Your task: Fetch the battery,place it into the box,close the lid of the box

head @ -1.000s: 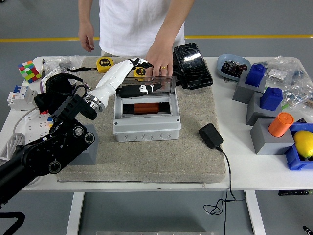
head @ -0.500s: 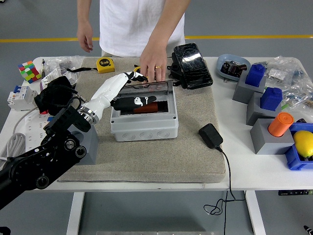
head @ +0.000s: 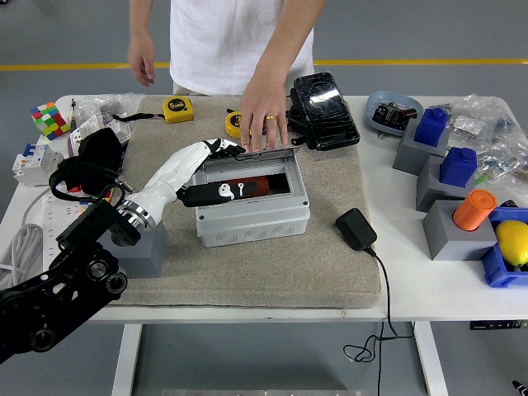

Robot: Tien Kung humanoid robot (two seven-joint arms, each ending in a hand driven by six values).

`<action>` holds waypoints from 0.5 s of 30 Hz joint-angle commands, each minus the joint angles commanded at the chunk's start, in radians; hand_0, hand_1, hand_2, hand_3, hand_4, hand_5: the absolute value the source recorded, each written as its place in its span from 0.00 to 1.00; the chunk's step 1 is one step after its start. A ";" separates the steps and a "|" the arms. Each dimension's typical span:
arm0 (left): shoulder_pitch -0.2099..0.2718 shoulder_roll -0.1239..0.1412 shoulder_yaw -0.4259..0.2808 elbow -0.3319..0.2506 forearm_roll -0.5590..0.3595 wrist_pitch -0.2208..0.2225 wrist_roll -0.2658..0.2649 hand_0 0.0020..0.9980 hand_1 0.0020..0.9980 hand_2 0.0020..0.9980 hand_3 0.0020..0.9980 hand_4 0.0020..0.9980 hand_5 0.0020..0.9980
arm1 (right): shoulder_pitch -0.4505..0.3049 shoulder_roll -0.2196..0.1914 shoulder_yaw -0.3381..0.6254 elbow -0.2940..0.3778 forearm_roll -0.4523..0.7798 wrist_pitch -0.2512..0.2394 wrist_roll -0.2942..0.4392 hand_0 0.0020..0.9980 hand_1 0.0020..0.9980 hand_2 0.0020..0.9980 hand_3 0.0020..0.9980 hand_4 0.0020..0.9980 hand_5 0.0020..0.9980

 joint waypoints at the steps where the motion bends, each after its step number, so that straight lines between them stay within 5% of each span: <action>1: 0.004 0.002 0.000 -0.006 0.000 0.000 0.000 0.68 0.73 0.72 0.72 1.00 0.75 | 0.000 0.000 0.001 0.000 0.000 0.000 0.000 0.64 0.65 0.65 0.53 0.95 0.43; 15: 0.029 0.028 0.009 -0.033 -0.017 0.004 -0.003 0.68 0.72 0.72 0.72 1.00 0.76 | -0.005 0.002 0.006 -0.001 -0.003 0.001 0.001 0.64 0.65 0.65 0.53 0.95 0.43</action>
